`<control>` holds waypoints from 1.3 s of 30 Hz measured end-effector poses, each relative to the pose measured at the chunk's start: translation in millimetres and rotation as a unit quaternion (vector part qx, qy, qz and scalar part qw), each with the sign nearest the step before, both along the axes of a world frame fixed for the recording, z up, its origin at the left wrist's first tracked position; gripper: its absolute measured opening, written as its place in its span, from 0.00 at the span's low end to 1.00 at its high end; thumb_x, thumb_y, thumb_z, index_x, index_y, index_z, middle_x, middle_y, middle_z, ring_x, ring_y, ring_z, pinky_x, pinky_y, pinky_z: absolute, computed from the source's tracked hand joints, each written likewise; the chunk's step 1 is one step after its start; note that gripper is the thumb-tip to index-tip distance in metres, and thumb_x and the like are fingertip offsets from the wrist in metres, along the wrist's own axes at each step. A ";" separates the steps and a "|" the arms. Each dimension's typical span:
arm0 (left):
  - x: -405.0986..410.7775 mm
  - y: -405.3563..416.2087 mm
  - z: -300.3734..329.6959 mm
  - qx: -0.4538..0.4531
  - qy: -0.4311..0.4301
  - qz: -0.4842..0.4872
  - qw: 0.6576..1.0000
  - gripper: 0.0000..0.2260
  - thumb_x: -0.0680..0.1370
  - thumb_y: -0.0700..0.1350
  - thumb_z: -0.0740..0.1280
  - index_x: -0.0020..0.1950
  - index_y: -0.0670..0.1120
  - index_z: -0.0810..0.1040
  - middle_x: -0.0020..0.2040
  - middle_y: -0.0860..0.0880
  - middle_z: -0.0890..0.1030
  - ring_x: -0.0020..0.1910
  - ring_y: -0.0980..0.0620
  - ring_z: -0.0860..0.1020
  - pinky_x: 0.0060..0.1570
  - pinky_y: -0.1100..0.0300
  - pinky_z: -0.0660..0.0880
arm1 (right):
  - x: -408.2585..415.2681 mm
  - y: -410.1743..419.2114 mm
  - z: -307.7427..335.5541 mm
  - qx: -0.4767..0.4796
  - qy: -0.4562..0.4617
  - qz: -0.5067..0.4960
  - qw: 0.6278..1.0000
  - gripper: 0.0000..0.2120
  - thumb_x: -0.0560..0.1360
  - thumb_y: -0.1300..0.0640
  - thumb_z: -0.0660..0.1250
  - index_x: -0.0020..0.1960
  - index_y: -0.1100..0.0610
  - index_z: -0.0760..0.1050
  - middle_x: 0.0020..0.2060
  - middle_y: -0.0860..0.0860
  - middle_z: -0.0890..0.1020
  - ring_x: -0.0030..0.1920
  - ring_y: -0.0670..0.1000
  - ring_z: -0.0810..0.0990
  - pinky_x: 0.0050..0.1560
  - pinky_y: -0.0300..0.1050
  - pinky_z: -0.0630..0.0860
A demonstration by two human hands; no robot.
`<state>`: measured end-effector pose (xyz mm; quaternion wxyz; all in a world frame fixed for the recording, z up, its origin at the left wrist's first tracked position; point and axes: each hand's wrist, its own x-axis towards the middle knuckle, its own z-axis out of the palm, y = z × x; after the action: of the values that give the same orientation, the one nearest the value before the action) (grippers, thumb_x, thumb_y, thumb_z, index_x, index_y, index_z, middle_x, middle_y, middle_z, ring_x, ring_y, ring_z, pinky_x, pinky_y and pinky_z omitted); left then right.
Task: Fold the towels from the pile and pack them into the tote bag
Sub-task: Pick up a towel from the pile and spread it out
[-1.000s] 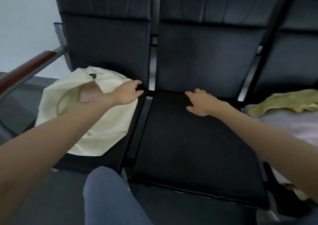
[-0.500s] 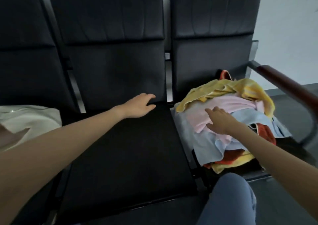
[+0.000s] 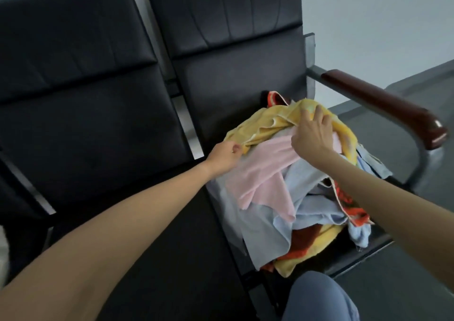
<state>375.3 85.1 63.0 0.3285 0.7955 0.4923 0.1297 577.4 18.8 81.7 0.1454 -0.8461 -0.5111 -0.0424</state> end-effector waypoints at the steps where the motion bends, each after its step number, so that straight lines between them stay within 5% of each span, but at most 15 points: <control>1: 12.8 4.6 -5.1 -0.005 -0.007 0.002 1.000 0.08 0.82 0.46 0.59 0.55 0.45 0.76 0.58 0.41 0.79 0.47 0.43 0.81 0.50 0.50 0.79 | 8.7 9.6 -2.8 0.004 -0.013 -0.026 1.000 0.26 0.73 0.63 0.61 0.70 0.61 0.60 0.71 0.66 0.58 0.65 0.67 0.63 0.67 0.58 0.62; 5: 46.7 19.7 -20.3 0.017 -0.039 0.038 0.998 0.17 0.81 0.46 0.61 0.68 0.41 0.71 0.63 0.46 0.75 0.49 0.44 0.81 0.53 0.47 0.79 | 30.4 35.6 -19.6 -0.011 0.004 -0.075 0.997 0.27 0.74 0.59 0.61 0.71 0.58 0.58 0.75 0.65 0.51 0.71 0.67 0.55 0.70 0.60 0.54; 8: 64.7 32.9 -30.8 -0.041 -0.085 0.109 0.990 0.19 0.80 0.48 0.65 0.69 0.45 0.69 0.58 0.47 0.78 0.46 0.44 0.82 0.49 0.49 0.81 | 40.4 44.5 -33.2 -0.034 0.044 -0.102 0.993 0.28 0.77 0.54 0.58 0.73 0.60 0.54 0.68 0.64 0.66 0.69 0.67 0.60 0.69 0.61 0.54; 11: 71.5 42.5 -37.6 -0.082 -0.101 0.142 0.981 0.07 0.78 0.45 0.69 0.52 0.43 0.76 0.44 0.44 0.82 0.38 0.48 0.82 0.38 0.57 0.80 | 42.3 42.9 -43.7 -0.036 0.065 -0.110 0.991 0.23 0.80 0.49 0.53 0.69 0.63 0.59 0.62 0.64 0.73 0.66 0.66 0.66 0.67 0.59 0.56; 14: 69.5 44.4 -42.7 -0.070 -0.094 0.130 0.985 0.08 0.78 0.40 0.68 0.38 0.45 0.78 0.38 0.44 0.81 0.39 0.47 0.82 0.45 0.54 0.81 | 42.0 37.6 -52.5 -0.034 0.105 -0.106 0.988 0.26 0.82 0.48 0.48 0.72 0.65 0.58 0.65 0.65 0.72 0.69 0.66 0.63 0.69 0.59 0.53; 18: 70.1 47.4 -44.5 -0.040 -0.092 0.159 0.982 0.05 0.76 0.43 0.69 0.41 0.47 0.76 0.42 0.44 0.82 0.45 0.44 0.82 0.50 0.47 0.80 | 52.7 43.1 -52.4 -0.011 0.163 -0.108 0.981 0.29 0.80 0.48 0.53 0.76 0.60 0.50 0.66 0.61 0.72 0.67 0.64 0.68 0.68 0.58 0.59; 22: 74.3 53.6 -44.9 -0.050 -0.061 0.161 0.984 0.06 0.74 0.45 0.70 0.50 0.46 0.78 0.47 0.43 0.83 0.46 0.44 0.82 0.52 0.49 0.80 | 59.3 49.0 -40.4 0.022 0.181 -0.144 0.973 0.13 0.78 0.55 0.59 0.57 0.61 0.73 0.55 0.60 0.78 0.58 0.63 0.75 0.60 0.55 0.68; 25: 77.9 56.4 -49.0 -0.050 -0.058 0.154 0.985 0.04 0.74 0.41 0.69 0.46 0.44 0.83 0.45 0.43 0.84 0.46 0.44 0.82 0.52 0.49 0.80 | 47.8 40.2 -29.8 0.164 0.249 -0.143 0.944 0.11 0.76 0.55 0.58 0.47 0.60 0.75 0.40 0.56 0.79 0.46 0.60 0.78 0.53 0.51 0.70; 28: 78.3 65.3 -52.9 -0.050 -0.080 0.180 0.979 0.03 0.76 0.41 0.69 0.42 0.45 0.81 0.43 0.43 0.84 0.44 0.43 0.83 0.50 0.49 0.80 | 23.4 16.7 -21.0 0.307 0.295 -0.094 0.900 0.11 0.74 0.56 0.61 0.34 0.57 0.66 0.27 0.49 0.70 0.30 0.50 0.68 0.35 0.44 0.65; 35: 53.5 53.1 2.1 -0.023 -0.258 0.235 0.937 0.03 0.79 0.41 0.65 0.47 0.46 0.79 0.48 0.46 0.82 0.50 0.47 0.82 0.54 0.51 0.79 | -36.7 -37.3 -9.2 0.409 0.435 -0.033 0.801 0.15 0.76 0.59 0.62 0.31 0.60 0.66 0.24 0.48 0.68 0.26 0.42 0.65 0.28 0.37 0.63; 39: 14.6 40.7 47.7 -0.134 -0.459 0.253 0.841 0.07 0.81 0.35 0.57 0.49 0.38 0.74 0.47 0.40 0.80 0.48 0.45 0.81 0.47 0.56 0.80 | -68.5 -64.4 7.8 0.432 0.444 -0.001 0.785 0.18 0.75 0.62 0.62 0.30 0.65 0.61 0.25 0.50 0.61 0.27 0.43 0.58 0.27 0.36 0.55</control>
<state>390.0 125.8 110.7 0.5762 0.4409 0.4818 0.4913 508.9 -45.6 89.5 0.7066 -0.6206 -0.3173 0.1219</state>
